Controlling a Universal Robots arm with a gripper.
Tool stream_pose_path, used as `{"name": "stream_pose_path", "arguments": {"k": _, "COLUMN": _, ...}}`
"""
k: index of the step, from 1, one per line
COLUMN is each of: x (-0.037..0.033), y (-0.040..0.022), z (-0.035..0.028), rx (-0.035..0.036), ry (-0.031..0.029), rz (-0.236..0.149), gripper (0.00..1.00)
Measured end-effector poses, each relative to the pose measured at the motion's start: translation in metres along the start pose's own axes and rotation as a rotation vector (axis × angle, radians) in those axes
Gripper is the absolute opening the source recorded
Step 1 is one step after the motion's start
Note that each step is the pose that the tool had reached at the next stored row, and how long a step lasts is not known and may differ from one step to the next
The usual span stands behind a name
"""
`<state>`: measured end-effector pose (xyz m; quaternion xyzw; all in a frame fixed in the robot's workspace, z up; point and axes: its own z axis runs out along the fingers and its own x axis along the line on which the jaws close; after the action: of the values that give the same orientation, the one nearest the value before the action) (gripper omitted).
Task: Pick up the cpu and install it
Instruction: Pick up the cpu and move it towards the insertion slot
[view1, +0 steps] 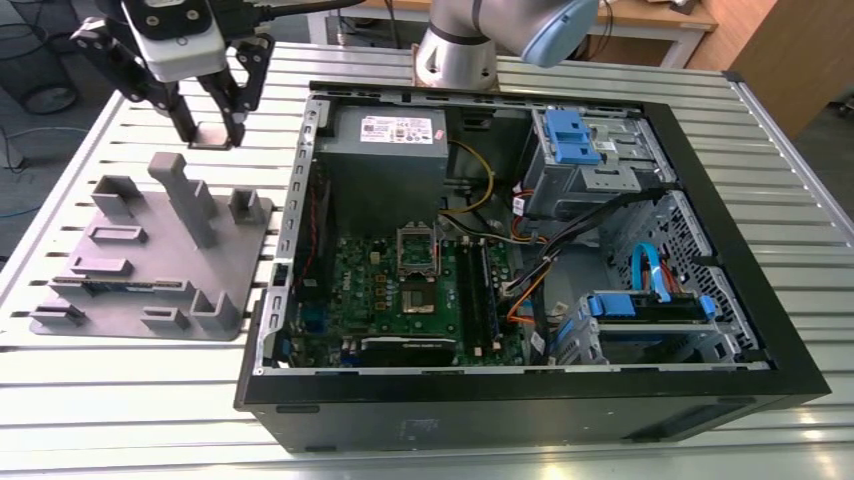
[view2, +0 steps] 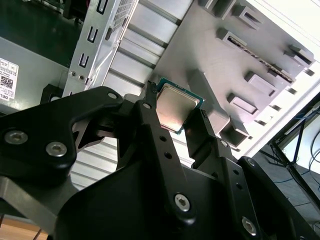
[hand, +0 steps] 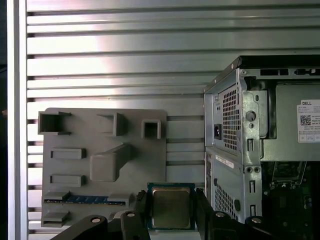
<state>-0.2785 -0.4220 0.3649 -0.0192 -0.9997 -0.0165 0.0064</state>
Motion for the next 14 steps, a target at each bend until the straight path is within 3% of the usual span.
{"name": "stream_pose_path", "arguments": {"k": 14, "x": -0.0038, "y": 0.0002, "z": 0.0, "rx": 0.0, "ry": 0.0, "rz": 0.0, "gripper": 0.47}}
